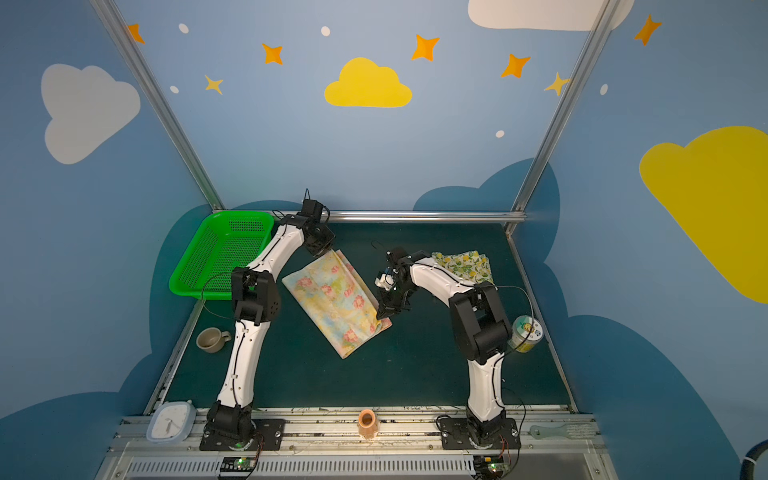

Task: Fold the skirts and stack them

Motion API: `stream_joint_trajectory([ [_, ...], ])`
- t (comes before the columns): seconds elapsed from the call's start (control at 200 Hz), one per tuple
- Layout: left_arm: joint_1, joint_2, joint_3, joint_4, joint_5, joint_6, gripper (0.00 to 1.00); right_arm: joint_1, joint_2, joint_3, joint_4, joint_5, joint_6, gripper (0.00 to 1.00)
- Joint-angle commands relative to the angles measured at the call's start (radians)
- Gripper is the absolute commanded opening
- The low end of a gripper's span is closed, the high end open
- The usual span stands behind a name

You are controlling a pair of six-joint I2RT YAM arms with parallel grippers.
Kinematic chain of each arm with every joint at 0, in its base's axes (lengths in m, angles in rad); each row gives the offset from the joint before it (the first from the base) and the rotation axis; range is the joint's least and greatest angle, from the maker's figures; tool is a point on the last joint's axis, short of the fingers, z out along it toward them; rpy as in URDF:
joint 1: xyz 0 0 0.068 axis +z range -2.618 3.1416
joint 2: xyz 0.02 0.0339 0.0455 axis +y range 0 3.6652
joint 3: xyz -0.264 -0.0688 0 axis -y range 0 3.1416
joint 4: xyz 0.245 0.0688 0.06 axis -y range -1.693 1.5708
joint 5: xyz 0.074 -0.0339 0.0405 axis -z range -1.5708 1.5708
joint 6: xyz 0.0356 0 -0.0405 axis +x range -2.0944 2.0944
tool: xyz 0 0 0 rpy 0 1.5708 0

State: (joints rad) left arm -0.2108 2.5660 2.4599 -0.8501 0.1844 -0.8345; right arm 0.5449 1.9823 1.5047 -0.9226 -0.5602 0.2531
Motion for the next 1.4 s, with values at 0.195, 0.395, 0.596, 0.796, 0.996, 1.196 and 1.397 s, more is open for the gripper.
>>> stream_joint_trajectory([
  [0.195, 0.007, 0.062, 0.053, 0.035, -0.007, -0.01, 0.04, -0.016, 0.041, 0.015, -0.077, 0.02, -0.005, 0.0],
  [0.395, 0.005, 0.08, 0.057, 0.042, 0.004, -0.017, 0.04, -0.02, 0.06, 0.032, -0.081, 0.03, -0.005, 0.0],
  [0.596, 0.005, 0.083, 0.058, 0.052, 0.007, -0.017, 0.04, -0.021, 0.077, 0.044, -0.085, 0.04, -0.003, 0.0],
  [0.796, 0.003, 0.099, 0.066, 0.057, 0.02, -0.02, 0.06, -0.022, 0.092, 0.047, -0.085, 0.046, -0.001, 0.0],
  [0.996, 0.0, 0.109, 0.077, 0.052, 0.021, -0.02, 0.11, -0.024, 0.109, 0.055, -0.09, 0.065, 0.0, 0.0],
  [1.196, 0.001, 0.113, 0.08, 0.06, 0.021, -0.018, 0.31, -0.03, 0.118, 0.077, -0.093, 0.091, 0.007, 0.07],
  [1.397, 0.001, 0.103, 0.082, 0.052, 0.021, -0.013, 0.3, -0.046, 0.129, 0.135, -0.094, 0.117, 0.009, 0.07],
])
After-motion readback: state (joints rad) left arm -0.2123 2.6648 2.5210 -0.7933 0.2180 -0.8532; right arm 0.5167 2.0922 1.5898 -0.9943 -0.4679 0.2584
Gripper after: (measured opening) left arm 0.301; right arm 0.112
